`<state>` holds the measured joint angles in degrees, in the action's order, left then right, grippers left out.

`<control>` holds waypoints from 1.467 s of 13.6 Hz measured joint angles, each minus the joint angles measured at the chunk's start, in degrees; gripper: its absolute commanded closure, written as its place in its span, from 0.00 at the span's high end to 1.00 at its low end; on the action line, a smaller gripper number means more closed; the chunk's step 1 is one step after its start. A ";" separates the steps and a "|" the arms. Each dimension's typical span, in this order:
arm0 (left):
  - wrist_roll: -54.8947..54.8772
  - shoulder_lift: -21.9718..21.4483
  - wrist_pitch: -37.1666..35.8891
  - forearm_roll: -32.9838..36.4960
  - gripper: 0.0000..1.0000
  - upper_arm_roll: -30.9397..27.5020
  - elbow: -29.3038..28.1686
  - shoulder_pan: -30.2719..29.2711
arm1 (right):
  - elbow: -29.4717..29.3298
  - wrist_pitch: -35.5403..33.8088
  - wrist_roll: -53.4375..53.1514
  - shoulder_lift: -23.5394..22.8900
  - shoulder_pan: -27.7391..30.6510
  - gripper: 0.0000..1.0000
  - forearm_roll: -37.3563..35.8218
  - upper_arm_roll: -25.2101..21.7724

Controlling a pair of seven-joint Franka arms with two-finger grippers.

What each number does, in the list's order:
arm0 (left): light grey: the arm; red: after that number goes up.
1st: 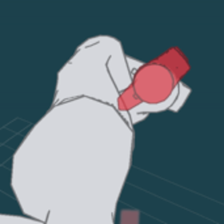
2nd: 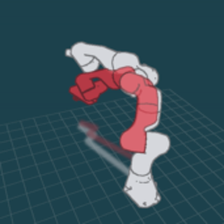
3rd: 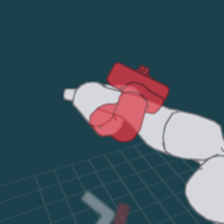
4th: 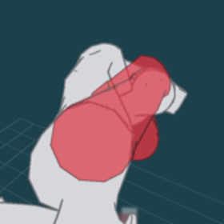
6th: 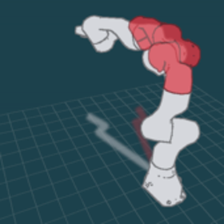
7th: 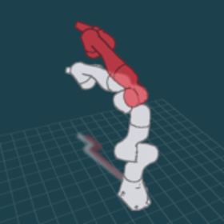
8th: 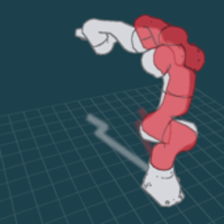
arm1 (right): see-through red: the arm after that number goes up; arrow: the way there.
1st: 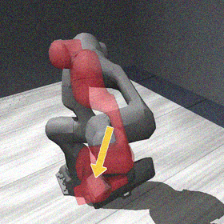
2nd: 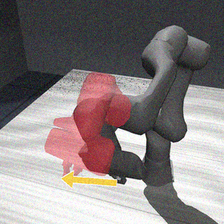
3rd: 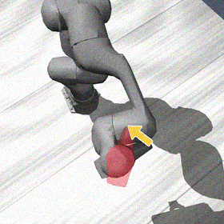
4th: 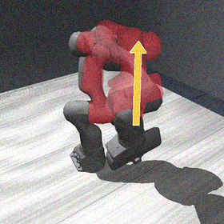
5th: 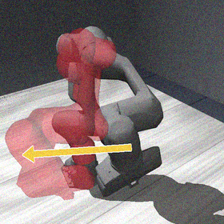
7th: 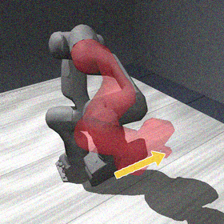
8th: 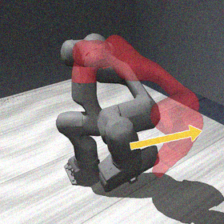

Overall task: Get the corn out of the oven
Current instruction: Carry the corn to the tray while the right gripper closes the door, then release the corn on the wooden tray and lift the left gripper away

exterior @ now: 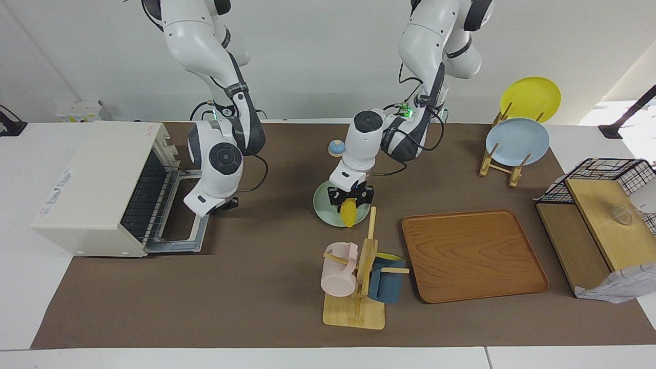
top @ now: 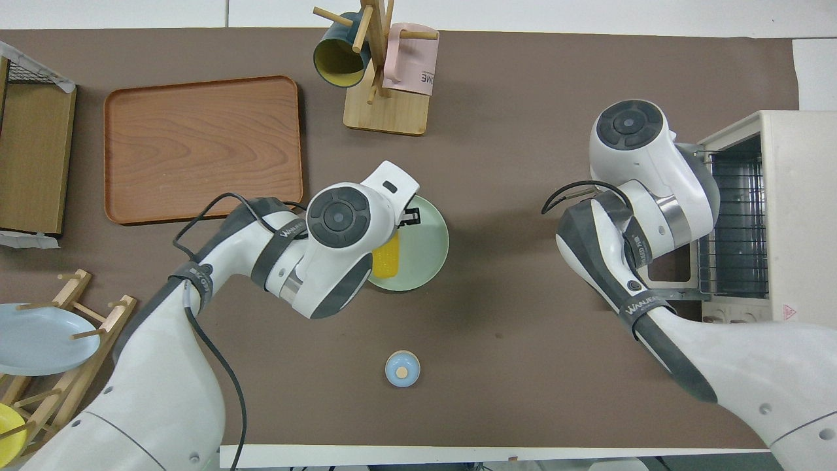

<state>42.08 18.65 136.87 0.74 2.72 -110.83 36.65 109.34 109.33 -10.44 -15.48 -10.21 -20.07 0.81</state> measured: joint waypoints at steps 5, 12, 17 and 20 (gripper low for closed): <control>-21.32 -4.57 -9.36 0.07 0.00 -0.85 3.44 -20.83 | -1.77 -6.14 12.01 9.02 6.66 0.02 3.04 -0.34; -34.28 10.50 -4.92 0.12 0.61 0.13 14.97 -32.25 | -4.06 -13.26 19.09 15.17 12.07 1.00 13.10 -0.84; -34.14 11.49 -4.77 0.14 1.00 0.22 15.23 -31.90 | -10.76 -21.58 19.09 22.02 12.47 1.00 18.25 -1.51; -34.06 10.15 -5.96 0.14 1.00 -0.06 15.45 -32.52 | -13.75 -25.22 19.10 21.71 12.87 1.00 18.46 -1.56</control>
<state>8.01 28.80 130.91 0.88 2.66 -95.38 4.12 95.58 84.11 8.66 6.22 2.65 -1.61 -0.75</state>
